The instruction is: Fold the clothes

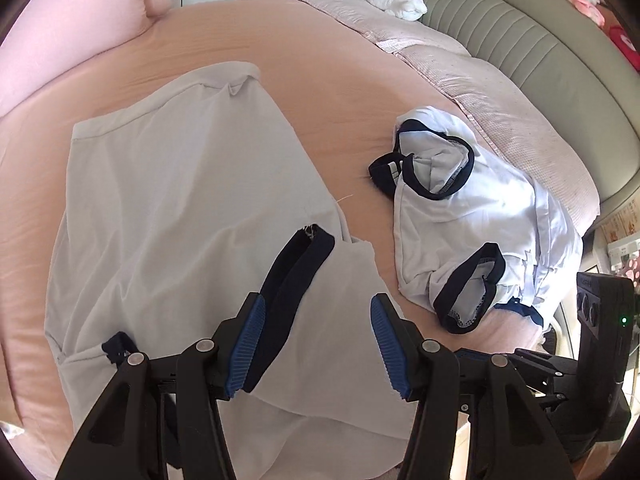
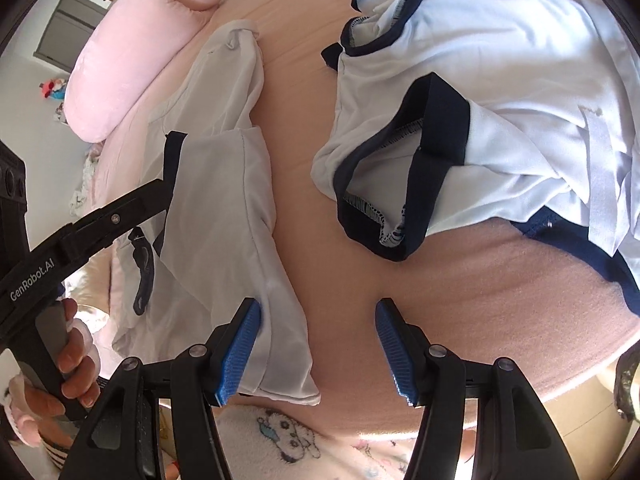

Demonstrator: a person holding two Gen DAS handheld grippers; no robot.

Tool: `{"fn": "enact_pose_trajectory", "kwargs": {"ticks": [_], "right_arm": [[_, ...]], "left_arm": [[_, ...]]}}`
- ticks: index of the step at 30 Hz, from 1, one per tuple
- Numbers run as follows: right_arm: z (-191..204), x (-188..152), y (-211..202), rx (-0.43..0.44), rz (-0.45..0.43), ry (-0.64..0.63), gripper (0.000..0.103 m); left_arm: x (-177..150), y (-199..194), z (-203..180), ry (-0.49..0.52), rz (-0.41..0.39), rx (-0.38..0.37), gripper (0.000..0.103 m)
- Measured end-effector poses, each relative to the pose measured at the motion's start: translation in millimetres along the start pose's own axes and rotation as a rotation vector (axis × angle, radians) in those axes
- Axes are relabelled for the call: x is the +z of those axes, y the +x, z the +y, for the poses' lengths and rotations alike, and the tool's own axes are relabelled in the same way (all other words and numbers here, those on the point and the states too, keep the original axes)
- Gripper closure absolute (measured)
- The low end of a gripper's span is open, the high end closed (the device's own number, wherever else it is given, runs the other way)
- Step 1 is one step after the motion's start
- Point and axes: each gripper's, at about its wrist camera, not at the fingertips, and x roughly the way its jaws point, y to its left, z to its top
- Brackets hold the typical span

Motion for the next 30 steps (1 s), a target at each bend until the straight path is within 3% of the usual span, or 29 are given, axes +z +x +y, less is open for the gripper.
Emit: {"fn": "enact_pose_trajectory", "kwargs": {"ticks": [10, 17, 19, 21, 24, 30], "right_arm": [[16, 31, 11, 0.066, -0.045, -0.019, 0.043], [11, 58, 18, 0.117, -0.057, 0.011, 0.043], [8, 63, 22, 0.135, -0.061, 0.03, 0.043], [6, 61, 24, 0.16, -0.08, 0.051, 0.043], [0, 57, 23, 0.201, -0.115, 0.061, 0.043], [15, 50, 6, 0.186, -0.151, -0.018, 0.044]], "left_arm": [[16, 25, -2, 0.037, 0.039, 0.072, 0.051], [18, 25, 1, 0.061, 0.004, -0.019, 0.051], [16, 23, -2, 0.081, -0.027, -0.041, 0.055], [15, 24, -3, 0.09, -0.036, -0.068, 0.075], [12, 32, -2, 0.084, -0.014, -0.058, 0.089], [8, 28, 7, 0.048, -0.02, -0.034, 0.092]]}}
